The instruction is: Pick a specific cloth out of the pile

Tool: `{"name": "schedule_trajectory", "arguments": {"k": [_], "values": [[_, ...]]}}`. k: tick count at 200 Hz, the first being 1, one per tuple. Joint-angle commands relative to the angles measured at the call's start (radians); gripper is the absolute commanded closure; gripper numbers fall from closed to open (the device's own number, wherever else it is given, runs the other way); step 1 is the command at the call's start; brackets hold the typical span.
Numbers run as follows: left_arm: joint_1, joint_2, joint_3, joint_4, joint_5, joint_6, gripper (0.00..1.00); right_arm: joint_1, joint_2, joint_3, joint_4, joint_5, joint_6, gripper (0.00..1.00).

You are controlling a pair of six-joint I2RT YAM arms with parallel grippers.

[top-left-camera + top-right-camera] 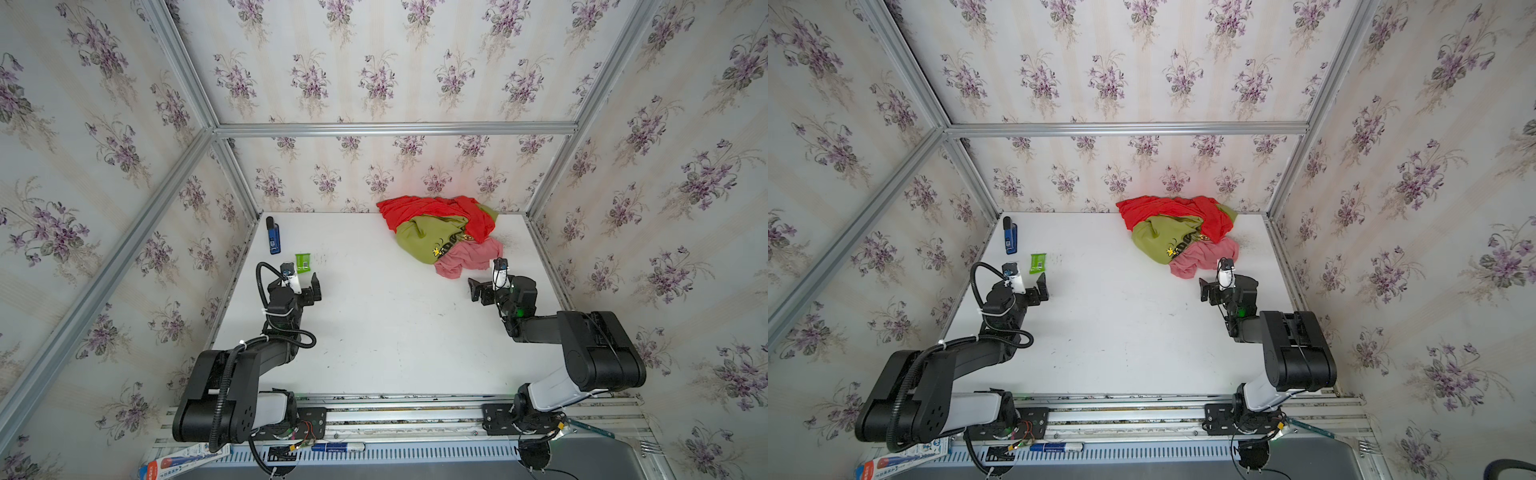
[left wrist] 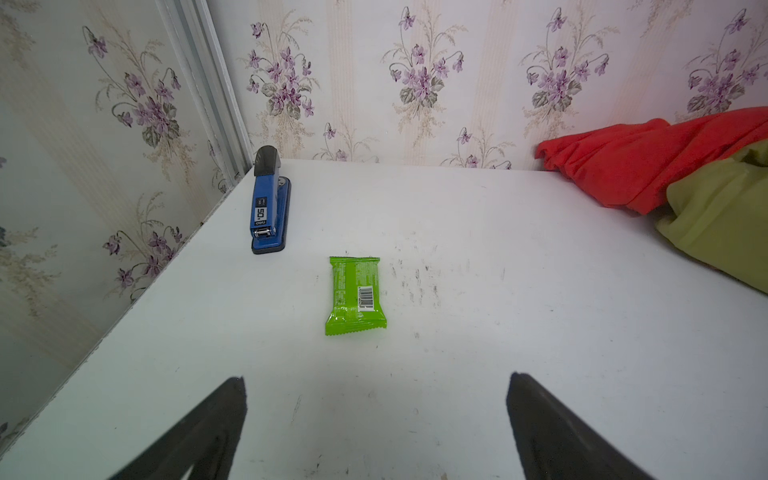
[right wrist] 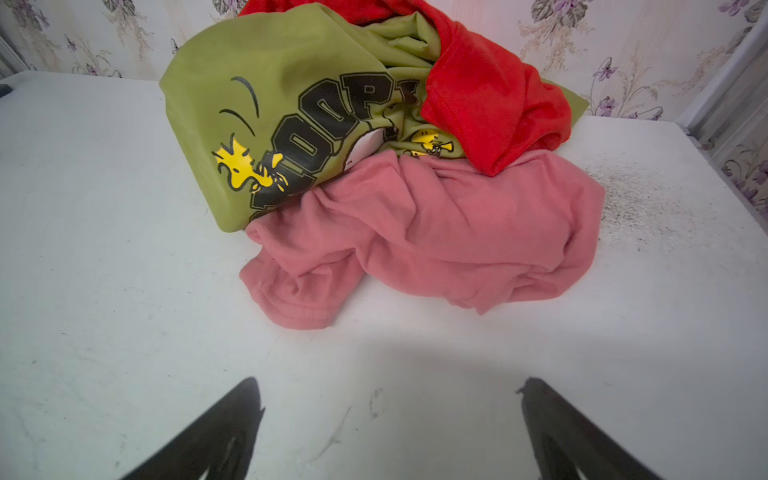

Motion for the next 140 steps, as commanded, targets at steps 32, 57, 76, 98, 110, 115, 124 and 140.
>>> {"name": "schedule_trajectory", "arguments": {"k": [32,57,76,98,110,115,124,140], "values": [[-0.001,0.000,0.007,0.026,0.003,0.000,0.00,0.000,-0.011,-0.018,0.092,-0.021,-0.002,0.00],[0.000,-0.005,0.000,0.034,0.007,0.000,0.00,-0.001,-0.014,-0.024,0.099,0.029,0.018,0.00],[0.000,-0.006,-0.003,0.038,0.007,-0.001,0.00,-0.001,-0.014,-0.021,0.099,0.030,0.019,0.00],[0.000,-0.009,-0.006,0.041,0.009,0.001,0.00,-0.001,-0.014,-0.020,0.093,0.032,0.019,0.00],[-0.001,-0.010,-0.006,0.043,0.009,0.000,0.00,0.000,-0.014,-0.018,0.093,0.032,0.019,0.00],[0.000,-0.009,-0.007,0.043,0.009,0.001,0.00,-0.001,-0.013,-0.018,0.091,0.034,0.019,0.00],[0.000,-0.010,-0.008,0.044,0.007,0.001,0.00,-0.002,-0.014,-0.017,0.089,0.033,0.019,0.00],[0.000,-0.009,-0.008,0.047,0.007,0.001,0.00,0.000,-0.014,-0.015,0.086,0.036,0.018,0.00]]}}
